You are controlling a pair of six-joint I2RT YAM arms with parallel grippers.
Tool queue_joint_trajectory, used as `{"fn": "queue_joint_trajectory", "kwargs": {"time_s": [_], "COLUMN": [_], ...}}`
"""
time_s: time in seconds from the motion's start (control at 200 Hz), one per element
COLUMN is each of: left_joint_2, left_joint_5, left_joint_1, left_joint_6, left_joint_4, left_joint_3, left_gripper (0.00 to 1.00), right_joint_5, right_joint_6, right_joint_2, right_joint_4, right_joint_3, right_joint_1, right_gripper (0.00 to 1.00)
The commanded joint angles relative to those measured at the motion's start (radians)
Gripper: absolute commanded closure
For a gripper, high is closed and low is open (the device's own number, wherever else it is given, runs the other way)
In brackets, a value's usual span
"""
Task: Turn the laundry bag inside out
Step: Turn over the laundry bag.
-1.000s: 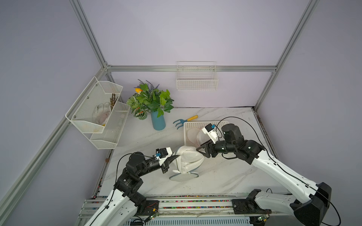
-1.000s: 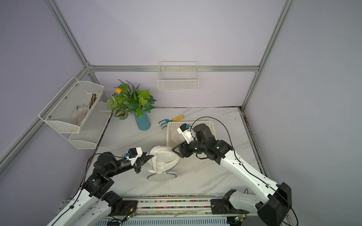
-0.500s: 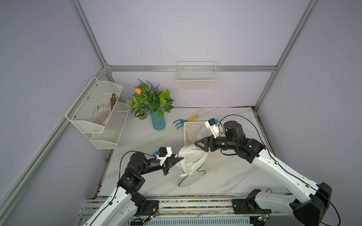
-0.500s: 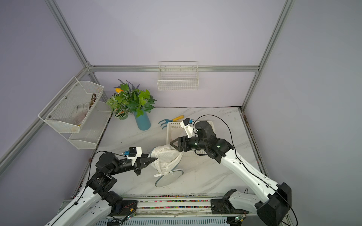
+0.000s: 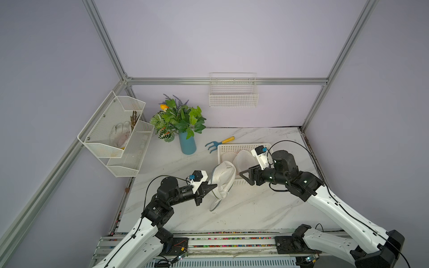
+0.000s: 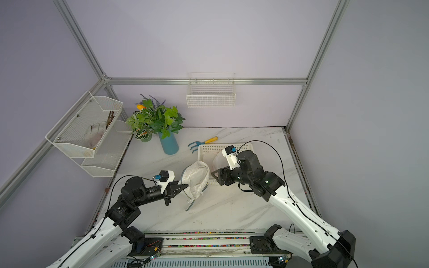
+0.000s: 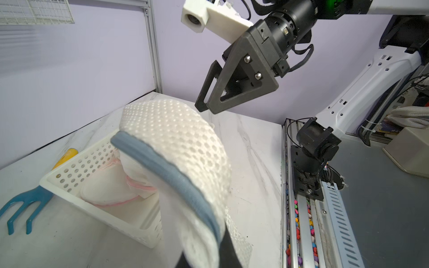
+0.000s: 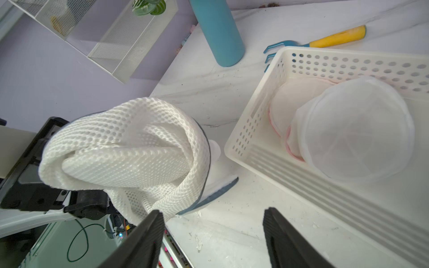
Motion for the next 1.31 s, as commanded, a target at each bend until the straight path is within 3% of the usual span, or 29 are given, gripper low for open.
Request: {"fn": "queue_joint_trajectory", "kwargs": {"time_s": [0.0, 0.19, 0.43, 0.626, 0.826, 1.166, 1.226, 1.301], "left_joint_2": [0.003, 0.022, 0.063, 0.090, 0.109, 0.131, 0.132, 0.128], "left_joint_5": [0.016, 0.067, 0.124, 0.167, 0.186, 0.177, 0.162, 0.128], "left_joint_1": [-0.002, -0.002, -0.002, -0.002, -0.002, -0.002, -0.002, -0.002], "left_joint_6": [0.019, 0.063, 0.084, 0.093, 0.109, 0.109, 0.106, 0.099], "left_joint_4": [-0.009, -0.034, -0.072, -0.091, -0.109, -0.114, -0.114, -0.115], "left_joint_3": [0.059, 0.086, 0.119, 0.140, 0.160, 0.181, 0.183, 0.183], "left_gripper": [1.00, 1.00, 1.00, 1.00, 1.00, 1.00, 0.94, 0.77], "right_joint_5": [-0.020, -0.229, -0.326, -0.336, -0.358, -0.369, -0.373, -0.373], "right_joint_6": [-0.195, -0.559, -0.856, -0.867, -0.915, -0.948, -0.948, -0.947], "right_joint_2": [-0.080, -0.141, 0.040, 0.091, 0.134, 0.169, 0.173, 0.174], "right_joint_4": [0.081, 0.203, 0.026, 0.109, 0.030, -0.020, -0.026, -0.034], "right_joint_3": [-0.030, -0.075, 0.088, 0.077, 0.079, 0.087, 0.093, 0.096], "right_joint_1": [-0.004, -0.001, 0.029, 0.056, 0.083, 0.107, 0.106, 0.106], "right_gripper": [0.32, 0.42, 0.44, 0.47, 0.54, 0.81, 0.88, 0.95]}}
